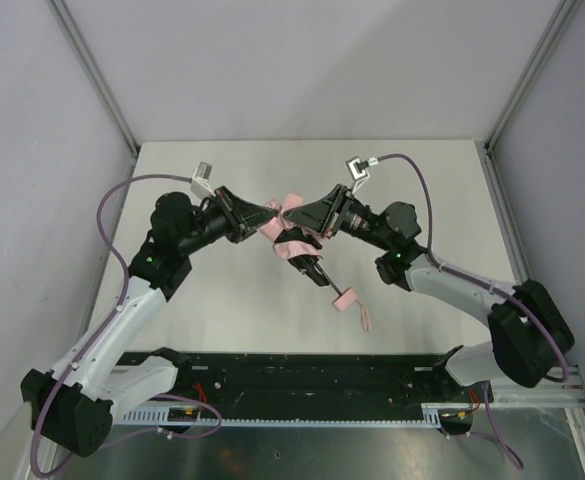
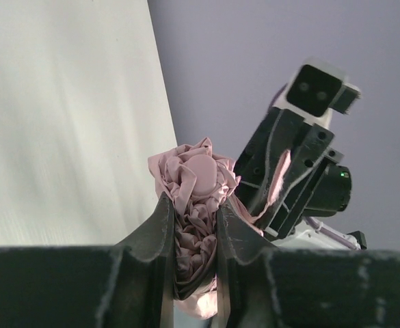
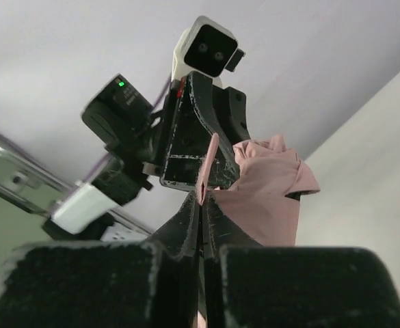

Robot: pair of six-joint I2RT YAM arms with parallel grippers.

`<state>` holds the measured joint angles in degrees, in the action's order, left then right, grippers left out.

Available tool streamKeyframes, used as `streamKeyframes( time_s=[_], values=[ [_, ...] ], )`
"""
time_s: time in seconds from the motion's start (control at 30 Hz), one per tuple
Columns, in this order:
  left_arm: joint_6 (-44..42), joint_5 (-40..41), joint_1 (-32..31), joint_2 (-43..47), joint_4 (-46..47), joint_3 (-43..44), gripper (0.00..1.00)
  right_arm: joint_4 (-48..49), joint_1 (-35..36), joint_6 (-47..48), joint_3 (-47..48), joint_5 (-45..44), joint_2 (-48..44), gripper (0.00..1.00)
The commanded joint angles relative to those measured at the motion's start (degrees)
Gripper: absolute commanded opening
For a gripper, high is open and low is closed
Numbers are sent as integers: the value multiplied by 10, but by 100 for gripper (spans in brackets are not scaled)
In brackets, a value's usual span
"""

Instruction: Put away the umbrella

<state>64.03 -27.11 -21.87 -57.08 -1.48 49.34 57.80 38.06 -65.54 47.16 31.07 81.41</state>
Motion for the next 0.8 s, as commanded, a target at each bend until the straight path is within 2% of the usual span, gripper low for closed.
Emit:
streamKeyframes(
  time_s=[0.0, 0.13, 0.27, 0.43, 0.53, 0.77],
  values=[
    [-19, 92, -4, -30, -87, 21, 0, -95, 72, 223, 106, 65, -89, 0],
    [-14, 91, -6, -34, -93, 35, 0, -250, 113, 359, 151, 54, -96, 0],
    [-1, 63, -6, -47, -99, 59, 0, -380, 139, 481, 175, -3, -98, 0],
    [7, 46, 2, -49, -103, 74, 0, -480, 169, 598, 199, -52, -96, 0],
    [11, 34, 8, -61, -104, 92, 0, -508, 182, 624, 200, -64, -93, 0],
    [33, -12, 14, -95, -94, 137, 0, -494, 188, 604, 183, 5, -82, 0]
  ],
)
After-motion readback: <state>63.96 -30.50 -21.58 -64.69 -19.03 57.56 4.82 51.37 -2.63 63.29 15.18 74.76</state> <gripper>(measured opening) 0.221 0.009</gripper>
